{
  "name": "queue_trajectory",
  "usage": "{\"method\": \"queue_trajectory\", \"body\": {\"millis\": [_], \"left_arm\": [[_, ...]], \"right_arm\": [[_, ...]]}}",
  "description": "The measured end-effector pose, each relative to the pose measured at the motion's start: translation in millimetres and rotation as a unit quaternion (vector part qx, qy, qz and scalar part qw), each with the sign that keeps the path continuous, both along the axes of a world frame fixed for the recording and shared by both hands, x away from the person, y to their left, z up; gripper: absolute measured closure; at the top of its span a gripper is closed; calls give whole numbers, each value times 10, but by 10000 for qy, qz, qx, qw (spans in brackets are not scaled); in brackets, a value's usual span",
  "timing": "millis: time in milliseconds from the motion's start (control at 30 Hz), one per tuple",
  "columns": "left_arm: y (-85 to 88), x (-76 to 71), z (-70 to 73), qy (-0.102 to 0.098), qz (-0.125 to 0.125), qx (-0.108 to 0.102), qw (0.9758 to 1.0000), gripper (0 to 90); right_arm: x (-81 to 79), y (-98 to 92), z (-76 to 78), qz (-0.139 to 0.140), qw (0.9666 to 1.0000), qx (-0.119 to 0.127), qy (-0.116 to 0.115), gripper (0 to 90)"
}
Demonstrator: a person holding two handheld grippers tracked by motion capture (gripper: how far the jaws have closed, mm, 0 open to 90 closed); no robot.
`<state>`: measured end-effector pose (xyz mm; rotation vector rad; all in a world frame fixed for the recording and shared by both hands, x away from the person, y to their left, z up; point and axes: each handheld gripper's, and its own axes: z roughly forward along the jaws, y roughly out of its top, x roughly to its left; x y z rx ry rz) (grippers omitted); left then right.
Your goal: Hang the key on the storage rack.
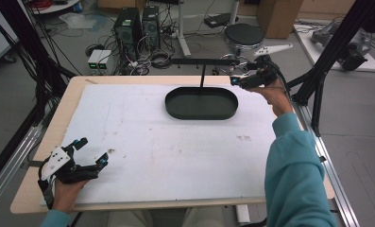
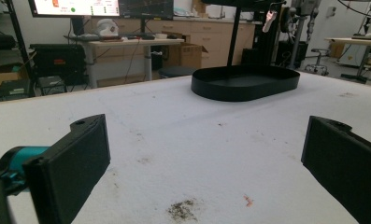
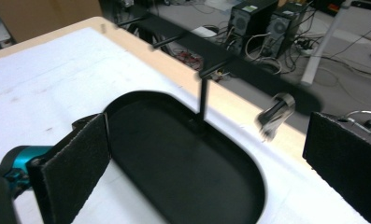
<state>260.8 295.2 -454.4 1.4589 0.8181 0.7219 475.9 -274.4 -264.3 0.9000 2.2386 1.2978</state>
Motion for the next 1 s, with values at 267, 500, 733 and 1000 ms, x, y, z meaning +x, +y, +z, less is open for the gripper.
{"method": "queue_trajectory", "body": {"millis": [267,500,733,1000], "left_arm": [[-2,4,2,27,14,11,10000,17],[-11,10,3,49,36,23,10000,17],[-15,8,2,29,48,20,10000,17],[-11,6,2,30,35,55,10000,17]], "right_arm": [[-692,10,-309,296,9982,449,-282,5],[-1238,13,-727,465,9947,742,-531,4],[-1543,-84,-1148,260,9866,1312,-933,4],[-1716,-197,-1602,-188,9785,1528,-1376,4]]}}
